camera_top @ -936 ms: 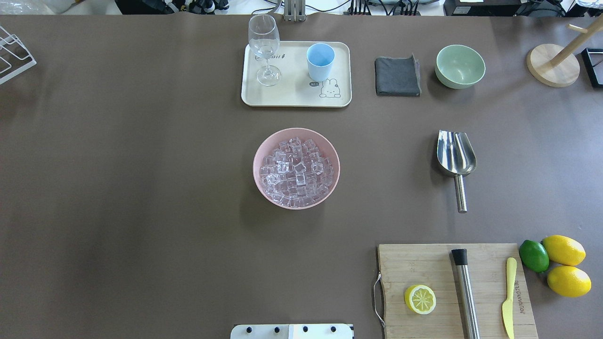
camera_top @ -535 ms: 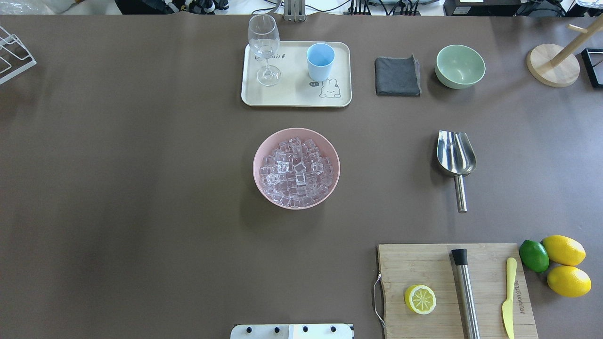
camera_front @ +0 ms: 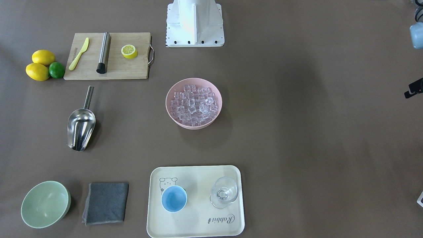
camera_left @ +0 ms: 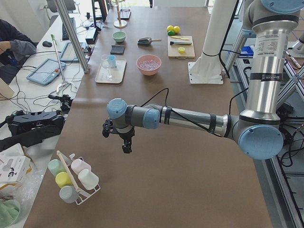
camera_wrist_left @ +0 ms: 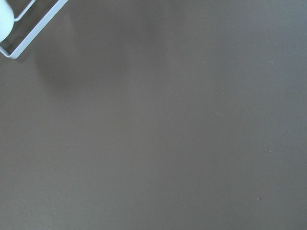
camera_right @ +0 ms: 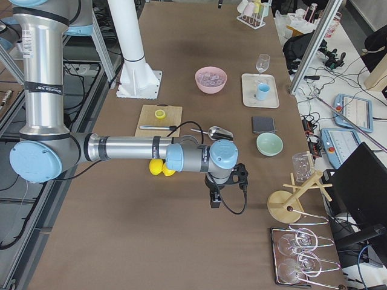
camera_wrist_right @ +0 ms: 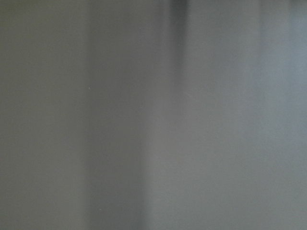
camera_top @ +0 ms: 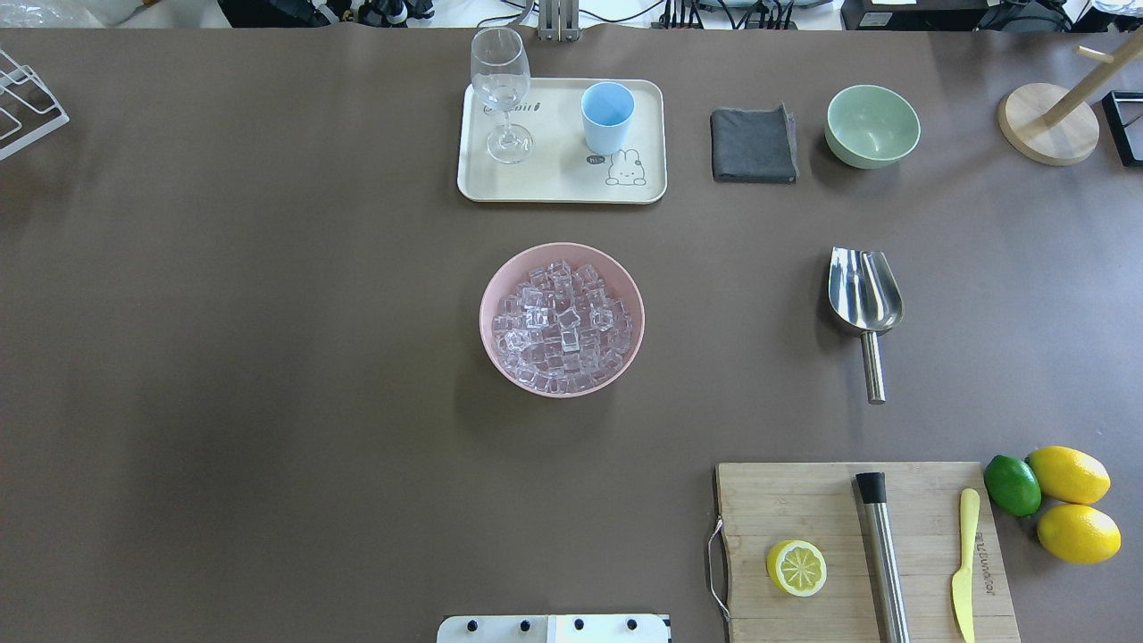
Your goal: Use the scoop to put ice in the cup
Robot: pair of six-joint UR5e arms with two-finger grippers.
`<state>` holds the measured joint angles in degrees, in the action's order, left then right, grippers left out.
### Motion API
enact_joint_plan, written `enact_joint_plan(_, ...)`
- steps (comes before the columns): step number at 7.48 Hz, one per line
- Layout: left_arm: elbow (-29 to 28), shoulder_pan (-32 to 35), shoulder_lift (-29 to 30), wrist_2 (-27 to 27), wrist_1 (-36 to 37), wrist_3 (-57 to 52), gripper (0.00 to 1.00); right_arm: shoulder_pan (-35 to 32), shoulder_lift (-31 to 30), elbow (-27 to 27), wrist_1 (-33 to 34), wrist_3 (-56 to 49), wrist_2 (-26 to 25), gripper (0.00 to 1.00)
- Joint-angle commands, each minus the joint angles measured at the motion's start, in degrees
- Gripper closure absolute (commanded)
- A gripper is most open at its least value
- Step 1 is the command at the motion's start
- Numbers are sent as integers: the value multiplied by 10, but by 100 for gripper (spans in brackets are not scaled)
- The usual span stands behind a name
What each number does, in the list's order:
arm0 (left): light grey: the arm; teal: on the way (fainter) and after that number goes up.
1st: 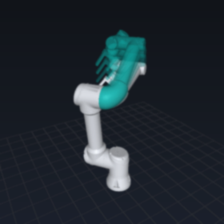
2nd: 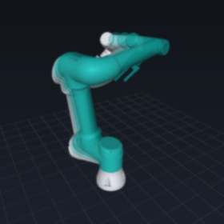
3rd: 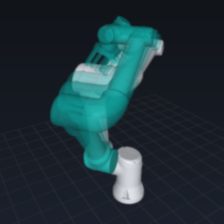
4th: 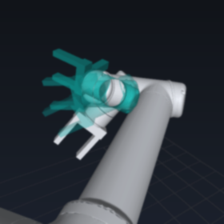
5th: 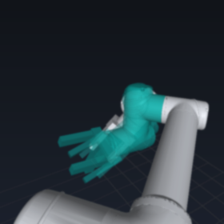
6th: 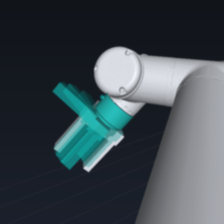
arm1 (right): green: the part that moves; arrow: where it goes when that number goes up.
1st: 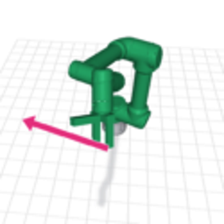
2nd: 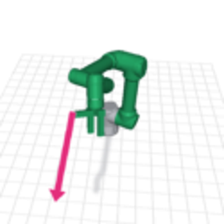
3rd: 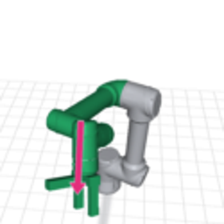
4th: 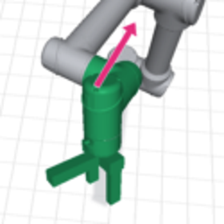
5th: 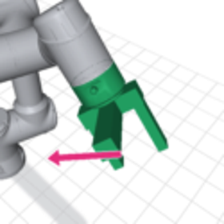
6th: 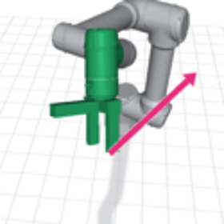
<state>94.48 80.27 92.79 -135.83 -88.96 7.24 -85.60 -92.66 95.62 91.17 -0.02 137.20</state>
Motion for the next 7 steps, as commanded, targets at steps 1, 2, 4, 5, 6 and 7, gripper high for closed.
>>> enact_joint_plan(1,25,-17,-2,7,-17,-2,3,122,0,68,-63,247,13,0)
enact_joint_plan(2,27,-20,4,-7,-50,-1,3,162,5,90,-81,339,15,0)
enact_joint_plan(4,45,-90,22,-8,-79,0,3,247,6,115,-170,555,5,0)
enact_joint_plan(5,58,-115,41,-9,-79,1,3,303,5,127,-201,624,-37,0)
enact_joint_plan(6,82,-143,43,-9,-80,0,3,344,4,144,-202,644,-68,0)
enact_joint_plan(7,96,-157,44,-15,-84,0,3,366,6,148,-202,645,-85,0)
